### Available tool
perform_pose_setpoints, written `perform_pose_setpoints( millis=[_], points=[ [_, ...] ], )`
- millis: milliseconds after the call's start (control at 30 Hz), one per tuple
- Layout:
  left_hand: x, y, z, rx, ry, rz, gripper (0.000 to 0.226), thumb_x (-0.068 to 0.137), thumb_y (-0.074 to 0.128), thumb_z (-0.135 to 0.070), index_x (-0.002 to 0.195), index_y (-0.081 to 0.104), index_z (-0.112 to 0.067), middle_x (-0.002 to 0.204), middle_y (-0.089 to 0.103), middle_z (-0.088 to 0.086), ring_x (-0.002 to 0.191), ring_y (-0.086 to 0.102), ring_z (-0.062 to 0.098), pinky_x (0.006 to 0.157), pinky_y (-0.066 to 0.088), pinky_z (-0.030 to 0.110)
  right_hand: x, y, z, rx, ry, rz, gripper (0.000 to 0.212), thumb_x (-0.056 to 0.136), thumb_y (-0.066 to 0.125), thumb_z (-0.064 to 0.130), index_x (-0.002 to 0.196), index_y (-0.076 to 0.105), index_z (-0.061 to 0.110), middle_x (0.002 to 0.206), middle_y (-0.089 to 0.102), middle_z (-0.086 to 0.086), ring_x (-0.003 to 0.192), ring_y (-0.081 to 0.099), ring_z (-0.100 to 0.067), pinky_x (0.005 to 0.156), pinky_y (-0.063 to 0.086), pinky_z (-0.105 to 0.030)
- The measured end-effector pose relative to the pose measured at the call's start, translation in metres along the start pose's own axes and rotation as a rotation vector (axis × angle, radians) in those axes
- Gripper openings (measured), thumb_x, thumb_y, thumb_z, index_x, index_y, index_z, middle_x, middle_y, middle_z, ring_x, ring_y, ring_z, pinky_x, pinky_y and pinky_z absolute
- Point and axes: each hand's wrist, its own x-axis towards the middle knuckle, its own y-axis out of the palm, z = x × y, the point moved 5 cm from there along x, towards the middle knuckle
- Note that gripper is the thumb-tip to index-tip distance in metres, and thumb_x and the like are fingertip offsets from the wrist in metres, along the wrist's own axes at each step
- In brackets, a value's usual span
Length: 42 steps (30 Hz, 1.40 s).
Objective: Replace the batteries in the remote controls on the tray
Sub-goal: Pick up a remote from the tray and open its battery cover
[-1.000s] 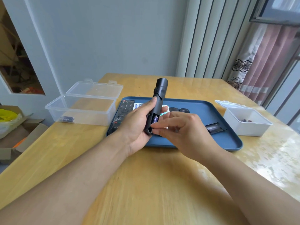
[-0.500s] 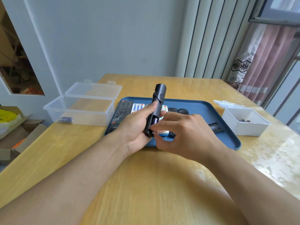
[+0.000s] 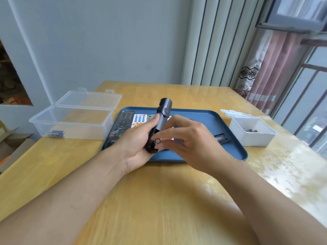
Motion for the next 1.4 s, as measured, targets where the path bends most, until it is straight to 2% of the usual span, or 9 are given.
perform_pose_setpoints(
  millis=[67,167,300,400,633,933,1167,1267,1400],
  points=[
    [0.002,-0.003,-0.001,-0.014,0.027,-0.010,0.038,0.104,0.049,-0.035,0.124,0.068,-0.010,0.115,0.072,0.010,0.107,0.069,0.026,0.096,0.057,0.043,0.002,-0.010,-0.008,0.256,0.215,-0.058,0.006,0.095,0.067,0.021,0.100,0.070,0.021,0.083,0.065,0.025,0.061,0.054,-0.002,0.060,0.043,-0.016],
    [0.005,-0.007,-0.002,-0.093,0.032,-0.061,0.038,0.102,0.051,-0.033,0.125,0.066,-0.006,0.110,0.074,0.013,0.105,0.073,0.030,0.093,0.058,0.045,0.005,-0.030,-0.040,0.240,0.480,-0.072,0.006,0.103,0.053,0.026,0.101,0.057,0.022,0.088,0.073,0.007,0.055,0.055,-0.006,0.055,0.044,-0.019],
    [0.004,-0.001,0.002,-0.153,0.010,-0.025,0.040,0.102,0.051,-0.032,0.127,0.063,-0.003,0.115,0.071,0.016,0.105,0.073,0.034,0.088,0.058,0.048,0.001,-0.087,-0.107,-0.147,0.815,0.075,0.017,0.103,0.051,0.030,0.111,0.062,0.021,0.089,0.067,-0.003,0.058,0.051,-0.013,0.048,0.038,-0.026],
    [0.003,0.002,0.002,-0.101,0.019,0.024,0.040,0.104,0.045,-0.033,0.129,0.062,-0.008,0.125,0.070,0.013,0.109,0.072,0.031,0.087,0.060,0.041,-0.011,-0.129,-0.143,-0.396,0.897,0.266,0.019,0.101,0.057,0.027,0.113,0.067,0.017,0.109,0.067,-0.007,0.078,0.057,-0.019,0.063,0.043,-0.029],
    [0.000,0.000,-0.003,-0.047,0.087,-0.001,0.033,0.105,0.045,-0.020,0.133,0.058,-0.008,0.119,0.073,0.014,0.103,0.074,0.027,0.077,0.063,0.034,-0.037,-0.134,-0.168,-0.626,0.787,0.584,0.016,0.094,0.067,0.029,0.107,0.075,0.025,0.103,0.070,-0.003,0.090,0.061,-0.020,0.079,0.053,-0.032],
    [-0.002,0.001,-0.003,-0.038,0.085,0.003,0.032,0.104,0.048,-0.020,0.132,0.059,-0.008,0.120,0.073,0.015,0.105,0.073,0.029,0.074,0.063,0.033,-0.033,-0.129,-0.173,-0.679,0.688,0.640,0.031,0.093,0.062,0.008,0.110,0.075,0.029,0.101,0.068,0.001,0.091,0.063,-0.020,0.075,0.054,-0.032],
    [-0.004,0.003,-0.005,-0.009,0.102,-0.009,0.029,0.105,0.047,-0.015,0.130,0.058,-0.005,0.115,0.075,0.015,0.105,0.073,0.028,0.078,0.063,0.034,-0.019,-0.140,-0.156,-0.701,0.679,0.500,0.032,0.089,0.074,0.020,0.120,0.070,0.026,0.107,0.072,0.005,0.089,0.067,-0.015,0.085,0.058,-0.037],
    [-0.005,0.001,-0.005,-0.004,0.092,-0.025,0.027,0.105,0.047,-0.014,0.129,0.057,-0.005,0.114,0.075,0.015,0.103,0.074,0.026,0.073,0.063,0.033,0.000,-0.120,-0.108,-0.671,0.443,0.244,0.023,0.095,0.064,0.039,0.117,0.069,0.035,0.107,0.071,0.014,0.084,0.060,-0.006,0.079,0.055,-0.030],
    [-0.004,-0.004,-0.003,0.023,0.082,-0.056,0.029,0.104,0.050,-0.013,0.128,0.058,0.002,0.116,0.073,0.019,0.099,0.075,0.027,0.072,0.063,0.032,-0.018,-0.047,-0.025,-0.454,-0.029,0.115,0.048,0.091,0.061,0.058,0.131,0.063,0.031,0.117,0.064,0.011,0.084,0.062,-0.008,0.071,0.051,-0.025]
  ],
)
